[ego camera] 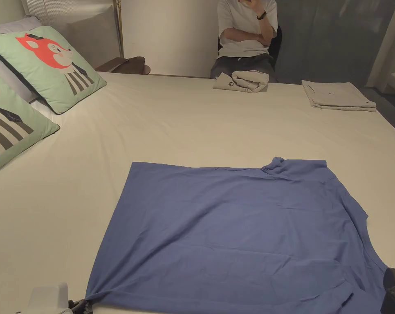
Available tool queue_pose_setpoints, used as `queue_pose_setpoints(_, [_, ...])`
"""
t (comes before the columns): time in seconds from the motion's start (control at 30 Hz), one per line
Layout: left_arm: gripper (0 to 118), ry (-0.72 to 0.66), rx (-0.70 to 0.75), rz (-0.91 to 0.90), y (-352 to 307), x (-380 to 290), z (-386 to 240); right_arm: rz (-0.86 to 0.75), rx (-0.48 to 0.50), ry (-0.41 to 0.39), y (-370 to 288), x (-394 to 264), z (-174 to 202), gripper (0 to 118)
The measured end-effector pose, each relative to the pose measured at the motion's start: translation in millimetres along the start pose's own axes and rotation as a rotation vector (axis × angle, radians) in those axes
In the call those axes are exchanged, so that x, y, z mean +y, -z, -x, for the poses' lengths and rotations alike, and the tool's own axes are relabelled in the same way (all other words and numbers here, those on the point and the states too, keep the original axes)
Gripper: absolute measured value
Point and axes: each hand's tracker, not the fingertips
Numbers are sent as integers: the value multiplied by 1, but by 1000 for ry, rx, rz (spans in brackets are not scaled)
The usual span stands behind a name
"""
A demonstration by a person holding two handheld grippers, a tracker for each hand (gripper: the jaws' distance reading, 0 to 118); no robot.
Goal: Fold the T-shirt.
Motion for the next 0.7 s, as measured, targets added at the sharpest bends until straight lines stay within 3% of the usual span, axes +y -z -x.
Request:
queue_pose_setpoints(0.03, [5,31,16,-21,-3,1,-4,15,-7,-11,-2,-2,0,13])
queue_pose_setpoints(0.1, [5,61,29,-32,-8,3,-7,143,-9,-26,2,-6,-6,86])
queue_pose_setpoints(0.13, [5,56,22,-34,-9,4,-8,193,-5,-17,5,-10,-12,106])
queue_pose_setpoints(0.17, [5,49,14,-38,-10,5,-8,206,0,-18,6,-18,-19,108])
queue_pose_setpoints(0.33, [5,12,1,-47,-14,9,-9,365,-3,-17,4,-49,-36,105])
queue_pose_setpoints(0.37, [5,10,2,-46,-14,9,-9,377,-1,-23,3,-53,-37,100])
queue_pose_setpoints(0.43, [5,4,4,-44,-15,9,-10,410,32,-14,3,-63,-41,75])
queue_pose_setpoints(0.47, [5,3,5,-43,-16,10,-11,401,42,0,3,-67,-43,45])
queue_pose_setpoints(0.5, [5,3,5,-42,-16,10,-12,403,52,14,2,-68,-44,25])
queue_pose_setpoints(0.53, [5,5,7,-42,-17,10,-13,400,59,23,2,-68,-44,14])
queue_pose_setpoints(0.57, [5,6,9,-42,-17,10,-13,387,68,33,1,-68,-45,7])
queue_pose_setpoints(0.7, [5,-17,-3,-64,-26,21,-16,264,96,3,-13,-43,-32,5])
